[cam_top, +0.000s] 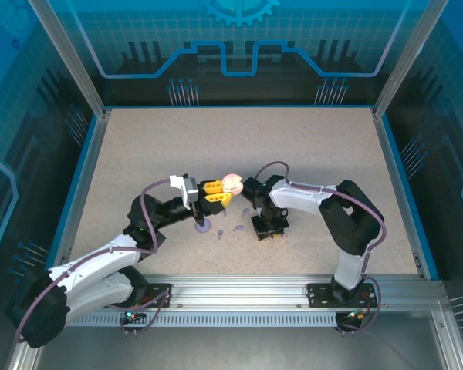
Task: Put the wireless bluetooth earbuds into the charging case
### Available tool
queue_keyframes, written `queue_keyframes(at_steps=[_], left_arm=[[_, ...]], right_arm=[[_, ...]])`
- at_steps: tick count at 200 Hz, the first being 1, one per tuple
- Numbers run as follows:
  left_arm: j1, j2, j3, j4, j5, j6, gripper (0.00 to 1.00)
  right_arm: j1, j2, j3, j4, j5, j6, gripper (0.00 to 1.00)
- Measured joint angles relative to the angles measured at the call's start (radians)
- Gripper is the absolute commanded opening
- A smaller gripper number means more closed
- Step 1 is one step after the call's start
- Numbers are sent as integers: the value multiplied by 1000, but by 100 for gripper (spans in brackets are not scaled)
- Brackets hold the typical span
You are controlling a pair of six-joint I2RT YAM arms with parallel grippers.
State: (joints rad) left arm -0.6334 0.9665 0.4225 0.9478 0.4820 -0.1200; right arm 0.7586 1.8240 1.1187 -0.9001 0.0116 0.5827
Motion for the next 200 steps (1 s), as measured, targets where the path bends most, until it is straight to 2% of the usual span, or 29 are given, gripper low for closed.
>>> queue_keyframes(at_steps=[67,158,200], left_arm=[[0,0,0,0,0,0,17],[0,50,0,13,-7,0,17],[0,98,0,45,-7,-2,17]], right_arm=[[0,-48,-9,16,17,-4,22],[-7,-602,-8,84,77,-87,21],[-7,-722,96,104,27,-121,20]])
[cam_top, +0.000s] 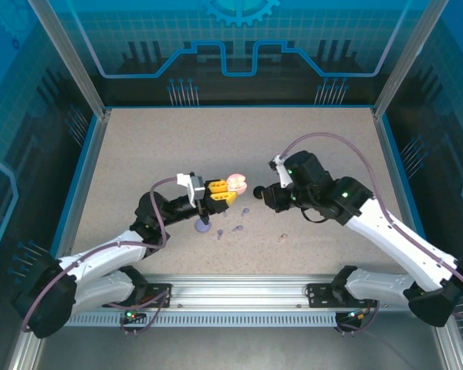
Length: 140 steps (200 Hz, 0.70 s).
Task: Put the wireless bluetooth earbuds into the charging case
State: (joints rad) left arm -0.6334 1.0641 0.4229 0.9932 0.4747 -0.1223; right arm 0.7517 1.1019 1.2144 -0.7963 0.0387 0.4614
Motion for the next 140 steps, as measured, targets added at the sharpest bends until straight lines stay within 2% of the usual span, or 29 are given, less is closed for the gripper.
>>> queue_keyframes(at_steps=[48,89,140], left_arm=[[0,39,0,31,0,-2,16],[0,61,0,46,0,-5,16],[0,66,0,53,0,-9,16]], right_arm=[[34,-46,101,96,-84,-12,20],[95,18,189,161,-122,-28,20],[129,98,207,169,-126,-45,20]])
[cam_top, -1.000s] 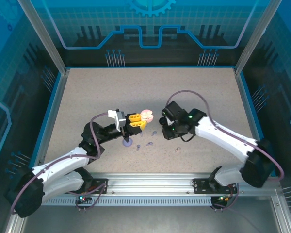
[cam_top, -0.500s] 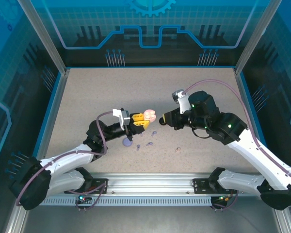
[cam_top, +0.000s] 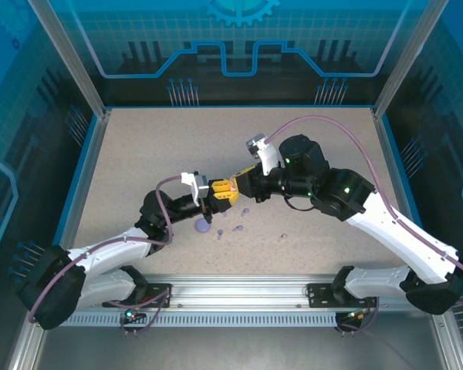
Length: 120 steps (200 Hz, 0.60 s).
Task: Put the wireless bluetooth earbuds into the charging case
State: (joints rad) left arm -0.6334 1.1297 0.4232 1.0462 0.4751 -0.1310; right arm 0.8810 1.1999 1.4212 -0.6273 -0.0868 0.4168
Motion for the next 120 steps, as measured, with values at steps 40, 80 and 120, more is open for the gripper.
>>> queue_keyframes(at_steps=[40,80,120], left_arm=[[0,0,0,0,0,0,16],[0,0,0,0,0,0,16],[0,0,0,0,0,0,16]], right_arm=[[2,10,0,-1,8,-4,20],[2,13,-1,-15,31,-11,21],[2,19,-18,-17,50,-11,21]])
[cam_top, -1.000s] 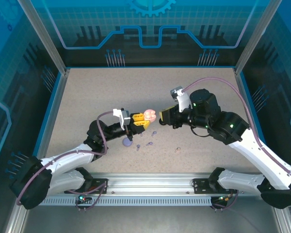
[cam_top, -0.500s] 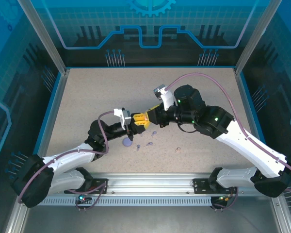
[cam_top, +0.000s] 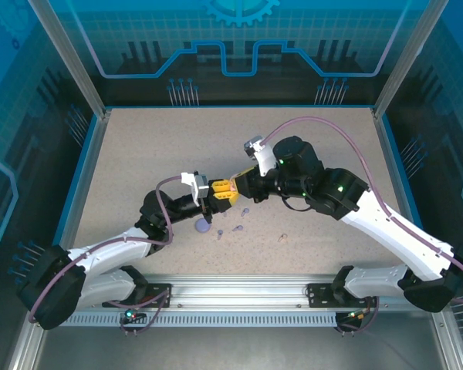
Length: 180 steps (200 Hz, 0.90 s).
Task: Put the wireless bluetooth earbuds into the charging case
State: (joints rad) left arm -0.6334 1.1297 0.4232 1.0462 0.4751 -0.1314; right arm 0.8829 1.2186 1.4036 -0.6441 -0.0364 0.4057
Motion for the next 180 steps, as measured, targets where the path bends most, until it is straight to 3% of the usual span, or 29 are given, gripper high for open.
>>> queue_keyframes(at_steps=[109,152,180], left_arm=[[0,0,0,0,-4,0,16],[0,0,0,0,-8,0,16],[0,0,0,-1,-12,0,16]], right_arm=[[1,14,-31,16,5,0,22],[1,14,-32,15,4,-2,40],[1,9,-32,9,5,-5,46]])
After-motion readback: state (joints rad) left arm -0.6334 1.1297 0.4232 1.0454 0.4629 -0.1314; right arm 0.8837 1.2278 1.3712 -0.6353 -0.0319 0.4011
